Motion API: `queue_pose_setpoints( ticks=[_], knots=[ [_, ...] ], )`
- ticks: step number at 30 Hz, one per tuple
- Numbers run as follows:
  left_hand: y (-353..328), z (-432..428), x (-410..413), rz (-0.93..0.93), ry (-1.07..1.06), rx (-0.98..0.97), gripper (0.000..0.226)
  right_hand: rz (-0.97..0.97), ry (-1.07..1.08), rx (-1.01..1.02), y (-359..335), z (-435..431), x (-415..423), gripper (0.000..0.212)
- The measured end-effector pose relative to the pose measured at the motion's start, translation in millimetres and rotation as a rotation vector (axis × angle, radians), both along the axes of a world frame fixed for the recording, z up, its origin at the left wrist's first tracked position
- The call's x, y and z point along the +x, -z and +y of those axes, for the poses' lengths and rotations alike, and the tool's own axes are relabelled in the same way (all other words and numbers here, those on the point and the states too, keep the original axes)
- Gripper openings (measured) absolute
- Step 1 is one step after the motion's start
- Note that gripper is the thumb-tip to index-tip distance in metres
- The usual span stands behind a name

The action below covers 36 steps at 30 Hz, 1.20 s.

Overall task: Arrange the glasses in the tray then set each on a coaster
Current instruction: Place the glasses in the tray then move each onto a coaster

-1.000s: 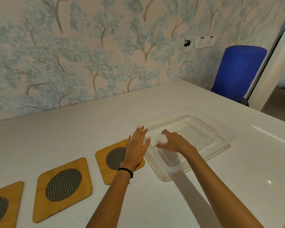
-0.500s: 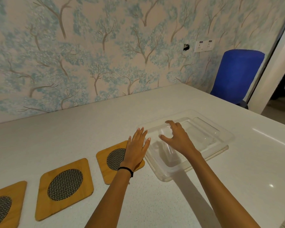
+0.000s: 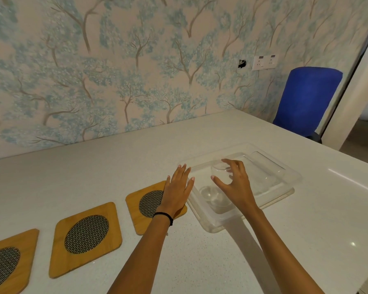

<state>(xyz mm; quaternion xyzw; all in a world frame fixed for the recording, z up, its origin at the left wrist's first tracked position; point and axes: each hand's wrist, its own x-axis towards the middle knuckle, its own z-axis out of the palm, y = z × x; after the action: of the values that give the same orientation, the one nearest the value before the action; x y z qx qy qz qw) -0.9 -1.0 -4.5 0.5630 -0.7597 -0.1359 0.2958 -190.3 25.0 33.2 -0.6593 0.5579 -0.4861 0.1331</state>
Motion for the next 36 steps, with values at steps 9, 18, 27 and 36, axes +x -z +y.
queue_pose_setpoints(
  ticks=[9, 18, 27, 36],
  knots=[
    [0, 0, 0, -0.010, 0.000, -0.001, 0.048, -0.024, -0.060, -0.013, 6, 0, -3, 0.061],
    [-1, 1, 1, -0.019, -0.002, -0.002, 0.048, -0.019, -0.104, -0.004, 11, -1, -6, 0.062],
    [-1, 2, -1, -0.014, -0.010, -0.011, 0.048, 0.105, -0.174, -0.012, 7, -2, -36, 0.055],
    [-2, 4, -4, 0.031, -0.057, 0.000, 0.047, 0.070, 0.106, -0.036, 9, -13, -119, 0.030]
  ],
)
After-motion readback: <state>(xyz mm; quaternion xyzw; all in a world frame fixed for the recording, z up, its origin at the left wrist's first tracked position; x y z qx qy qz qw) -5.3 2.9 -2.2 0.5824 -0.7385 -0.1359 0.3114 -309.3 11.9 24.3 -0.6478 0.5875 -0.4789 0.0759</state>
